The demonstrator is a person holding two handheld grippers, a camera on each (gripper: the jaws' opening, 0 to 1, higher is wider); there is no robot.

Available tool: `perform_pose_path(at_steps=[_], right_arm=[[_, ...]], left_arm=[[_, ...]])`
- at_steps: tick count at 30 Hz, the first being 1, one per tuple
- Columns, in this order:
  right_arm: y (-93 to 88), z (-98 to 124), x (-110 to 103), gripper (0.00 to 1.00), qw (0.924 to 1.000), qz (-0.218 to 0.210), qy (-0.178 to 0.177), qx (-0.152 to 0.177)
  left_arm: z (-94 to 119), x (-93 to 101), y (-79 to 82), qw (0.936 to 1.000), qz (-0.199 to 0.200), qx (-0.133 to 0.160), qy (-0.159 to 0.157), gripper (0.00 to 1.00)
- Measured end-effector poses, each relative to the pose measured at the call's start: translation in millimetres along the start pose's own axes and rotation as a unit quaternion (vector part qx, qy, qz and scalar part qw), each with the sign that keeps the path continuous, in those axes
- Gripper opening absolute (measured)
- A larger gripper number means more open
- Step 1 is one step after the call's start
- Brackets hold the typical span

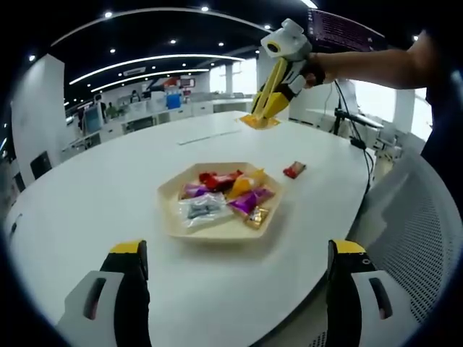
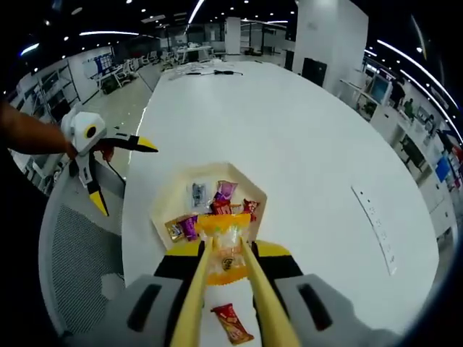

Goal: Place the target food into the container with the food tongs after gripping and lifting it, then release it inside without dropping or visibly crushing the food.

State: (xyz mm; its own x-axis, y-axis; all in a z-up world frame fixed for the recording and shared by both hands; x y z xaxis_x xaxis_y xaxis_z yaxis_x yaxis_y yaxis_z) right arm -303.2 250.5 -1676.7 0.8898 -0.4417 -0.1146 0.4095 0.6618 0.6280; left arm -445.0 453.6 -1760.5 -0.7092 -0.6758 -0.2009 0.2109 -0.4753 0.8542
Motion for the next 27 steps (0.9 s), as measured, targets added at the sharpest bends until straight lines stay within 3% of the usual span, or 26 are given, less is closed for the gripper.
perform_pose_path(at_steps=[16,27], right_arm=[[56.8,-37,-40,0.25,0.9995,0.012,0.029,0.002],[73.4,-52,-60,0.25,0.999,0.026,0.037,-0.001]], left_arm=[[0,-1.7,0.7,1.0,0.003,0.003,0.004,1.0],[1,-3.2,0.9,0.9999,0.005,0.002,0.009,1.0]])
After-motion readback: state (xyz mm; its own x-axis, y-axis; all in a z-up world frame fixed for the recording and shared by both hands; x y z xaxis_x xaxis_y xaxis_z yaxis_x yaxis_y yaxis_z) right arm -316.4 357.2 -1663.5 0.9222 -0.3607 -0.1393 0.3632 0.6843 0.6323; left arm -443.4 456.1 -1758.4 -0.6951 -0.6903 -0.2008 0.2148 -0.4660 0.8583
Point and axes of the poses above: the point that each gripper's makers call its tool centre point, and the gripper's own axes: z roughly backward along the fingers, x roughly to its right, y roughly out of its top, the point moved 5 cm from there along z, roughly backward along the fingers, and after that the axes turned 13 degrees about -z, right-handed, at the moved point
